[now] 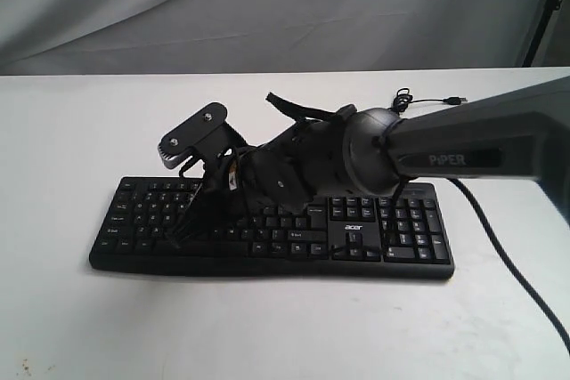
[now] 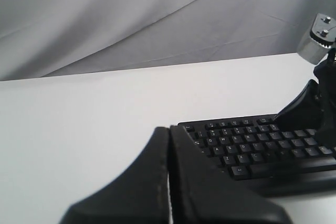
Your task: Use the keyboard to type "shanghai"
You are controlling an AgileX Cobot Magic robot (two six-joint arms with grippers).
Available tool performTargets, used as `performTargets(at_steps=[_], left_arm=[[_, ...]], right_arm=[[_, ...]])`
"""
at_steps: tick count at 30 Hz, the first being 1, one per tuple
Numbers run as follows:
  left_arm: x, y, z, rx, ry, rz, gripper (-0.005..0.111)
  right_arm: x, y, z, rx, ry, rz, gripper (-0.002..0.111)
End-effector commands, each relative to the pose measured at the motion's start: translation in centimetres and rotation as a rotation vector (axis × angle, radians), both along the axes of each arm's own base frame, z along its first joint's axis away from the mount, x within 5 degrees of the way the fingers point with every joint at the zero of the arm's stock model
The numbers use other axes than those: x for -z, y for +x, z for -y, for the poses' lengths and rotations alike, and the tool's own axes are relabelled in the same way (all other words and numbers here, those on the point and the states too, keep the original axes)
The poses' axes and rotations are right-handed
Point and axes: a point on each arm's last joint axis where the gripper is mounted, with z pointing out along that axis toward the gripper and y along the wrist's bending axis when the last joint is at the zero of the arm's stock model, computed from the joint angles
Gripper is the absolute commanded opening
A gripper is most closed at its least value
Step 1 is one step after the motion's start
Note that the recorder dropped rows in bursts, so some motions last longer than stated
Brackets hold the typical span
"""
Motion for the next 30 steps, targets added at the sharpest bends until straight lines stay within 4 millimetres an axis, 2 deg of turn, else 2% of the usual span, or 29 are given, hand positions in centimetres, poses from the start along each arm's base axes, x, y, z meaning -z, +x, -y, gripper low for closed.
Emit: performTargets(at_steps=[1,9,14,24,30], left_arm=[[0.1,0.0,0.0,0.003,0.001,0.005,0.0],[0.1,0.0,0.0,0.003,0.001,0.005,0.0],[0.1,0.0,0.0,0.003,0.001,0.005,0.0],[0.1,0.0,0.0,0.003,0.001,0.005,0.0],[0.1,0.0,0.0,0.003,0.001,0.005,0.0]], right_arm=[[0.6,0.0,0.0,0.005,-0.002,-0.01,0.0],[0.7,-0.1,0.1,0.003,-0.015,-0.02,0.0],[1.7,0.0,0.0,0.0,-0.022,-0.024,0.0],[1.6,0.0,0.0,0.0,-0.018,-0.019,0.0],[2.7,-0.1,0.0,-0.004,-0.039,-0.037,0.0]])
